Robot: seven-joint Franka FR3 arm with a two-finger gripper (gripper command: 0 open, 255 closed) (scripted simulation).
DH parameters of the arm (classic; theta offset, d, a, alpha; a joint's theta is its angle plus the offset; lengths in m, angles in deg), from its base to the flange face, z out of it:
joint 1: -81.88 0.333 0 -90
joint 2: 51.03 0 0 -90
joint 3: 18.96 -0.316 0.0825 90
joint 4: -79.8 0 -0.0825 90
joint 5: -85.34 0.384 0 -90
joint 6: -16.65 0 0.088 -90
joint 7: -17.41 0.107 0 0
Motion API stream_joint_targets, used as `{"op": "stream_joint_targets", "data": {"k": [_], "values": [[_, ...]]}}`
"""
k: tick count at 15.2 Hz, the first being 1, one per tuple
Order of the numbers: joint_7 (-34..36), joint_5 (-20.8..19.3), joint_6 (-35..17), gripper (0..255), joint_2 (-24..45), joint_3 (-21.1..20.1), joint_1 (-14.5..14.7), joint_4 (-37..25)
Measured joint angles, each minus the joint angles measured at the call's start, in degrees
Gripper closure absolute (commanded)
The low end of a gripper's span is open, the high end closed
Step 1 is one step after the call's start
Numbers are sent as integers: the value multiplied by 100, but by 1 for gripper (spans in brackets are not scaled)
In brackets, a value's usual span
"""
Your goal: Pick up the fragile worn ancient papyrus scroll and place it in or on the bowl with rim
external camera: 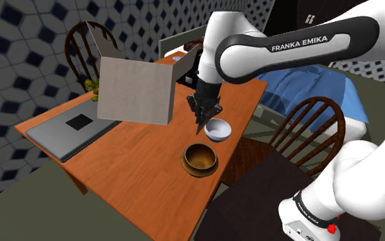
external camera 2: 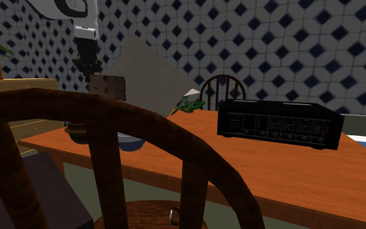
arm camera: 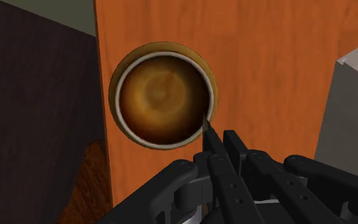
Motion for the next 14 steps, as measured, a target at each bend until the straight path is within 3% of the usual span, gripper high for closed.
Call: {"op": "stream_joint_targets", "data": {"k": [7, 14], "values": [[924, 252, -67, 255, -389, -619, 465, 330], [1000, 294, -591, 255, -246, -730, 520, 703]]}}
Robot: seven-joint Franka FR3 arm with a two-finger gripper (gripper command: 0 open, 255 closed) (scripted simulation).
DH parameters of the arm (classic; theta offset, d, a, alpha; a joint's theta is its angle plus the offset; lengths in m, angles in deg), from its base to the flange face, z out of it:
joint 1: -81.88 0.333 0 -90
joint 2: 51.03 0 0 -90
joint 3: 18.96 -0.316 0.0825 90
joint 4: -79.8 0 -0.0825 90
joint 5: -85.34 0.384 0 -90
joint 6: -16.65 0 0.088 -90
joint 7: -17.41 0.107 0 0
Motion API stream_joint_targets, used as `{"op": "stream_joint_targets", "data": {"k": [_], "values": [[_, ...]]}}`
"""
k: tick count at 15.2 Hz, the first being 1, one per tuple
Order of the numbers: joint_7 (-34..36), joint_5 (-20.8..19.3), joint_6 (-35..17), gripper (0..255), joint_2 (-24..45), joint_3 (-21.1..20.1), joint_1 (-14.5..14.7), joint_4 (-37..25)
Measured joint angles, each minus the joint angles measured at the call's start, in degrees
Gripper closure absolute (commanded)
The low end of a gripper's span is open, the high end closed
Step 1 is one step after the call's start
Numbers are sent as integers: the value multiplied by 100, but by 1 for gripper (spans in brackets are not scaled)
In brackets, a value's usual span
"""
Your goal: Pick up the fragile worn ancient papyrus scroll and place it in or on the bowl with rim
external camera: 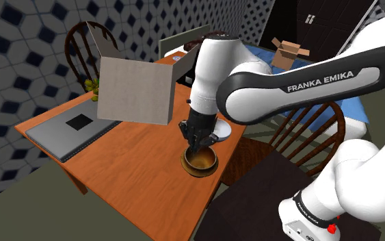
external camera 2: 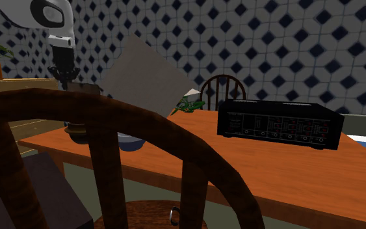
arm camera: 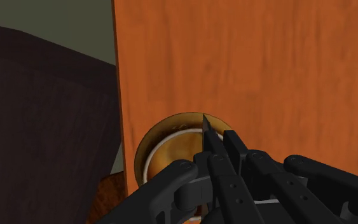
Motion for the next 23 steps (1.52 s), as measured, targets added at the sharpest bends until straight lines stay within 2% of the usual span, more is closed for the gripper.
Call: {"op": "stream_joint_targets", "data": {"k": [12, 19, 20, 23], "values": [[-8, -37, -992, 255, 537, -95, 5, 459], [-7, -36, -1060, 255, 565, -114, 9, 460], [-10, -34, -1068, 0, 562, -115, 9, 465], [-22, -35, -1063, 0, 564, -100, -4, 501]]}}
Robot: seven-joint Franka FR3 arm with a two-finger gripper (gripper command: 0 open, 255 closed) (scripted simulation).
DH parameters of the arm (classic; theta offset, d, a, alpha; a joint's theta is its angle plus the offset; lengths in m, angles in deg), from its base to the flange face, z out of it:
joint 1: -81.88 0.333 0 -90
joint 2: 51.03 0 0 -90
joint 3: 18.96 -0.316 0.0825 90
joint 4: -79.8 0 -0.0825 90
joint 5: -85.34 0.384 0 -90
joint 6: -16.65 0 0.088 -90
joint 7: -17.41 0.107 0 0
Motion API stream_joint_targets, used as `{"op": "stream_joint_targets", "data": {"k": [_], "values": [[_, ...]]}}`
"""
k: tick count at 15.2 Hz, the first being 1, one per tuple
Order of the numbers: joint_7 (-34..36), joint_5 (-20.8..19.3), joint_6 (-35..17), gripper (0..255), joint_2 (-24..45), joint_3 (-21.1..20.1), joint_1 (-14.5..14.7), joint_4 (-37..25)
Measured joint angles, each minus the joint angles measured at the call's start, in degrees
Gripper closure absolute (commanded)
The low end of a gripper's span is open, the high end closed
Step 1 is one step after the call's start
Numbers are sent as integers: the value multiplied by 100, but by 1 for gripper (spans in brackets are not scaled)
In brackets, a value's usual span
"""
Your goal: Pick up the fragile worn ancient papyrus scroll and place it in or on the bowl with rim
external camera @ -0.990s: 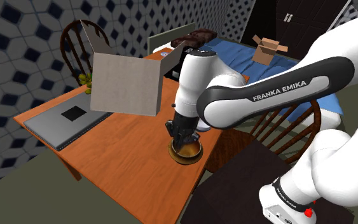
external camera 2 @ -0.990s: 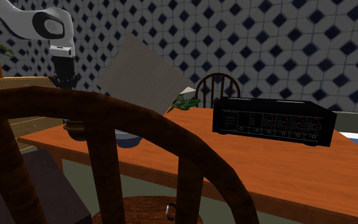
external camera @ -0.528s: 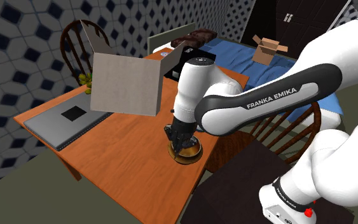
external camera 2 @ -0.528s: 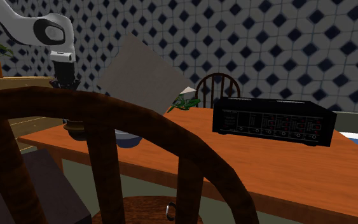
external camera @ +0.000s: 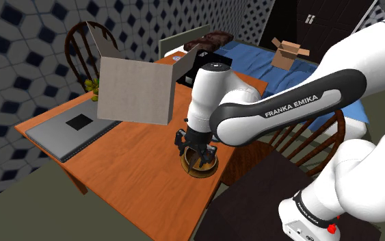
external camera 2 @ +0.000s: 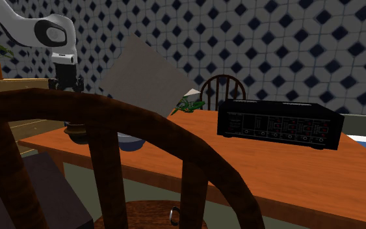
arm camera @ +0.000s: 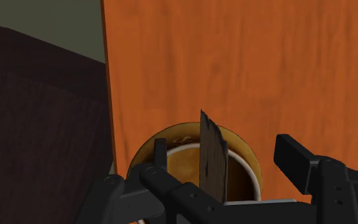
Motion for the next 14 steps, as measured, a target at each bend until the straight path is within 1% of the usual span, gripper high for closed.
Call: {"op": "stream_joint_targets", "data": {"k": [3, 7, 9, 14], "values": [[4, -3, 3, 0, 5, -1, -1, -3], [-66, 40, 594, 0, -388, 91, -26, -209], [-63, 40, 741, 0, -455, 104, -27, -286], [-46, 32, 802, 0, -454, 102, -27, -344]]}}
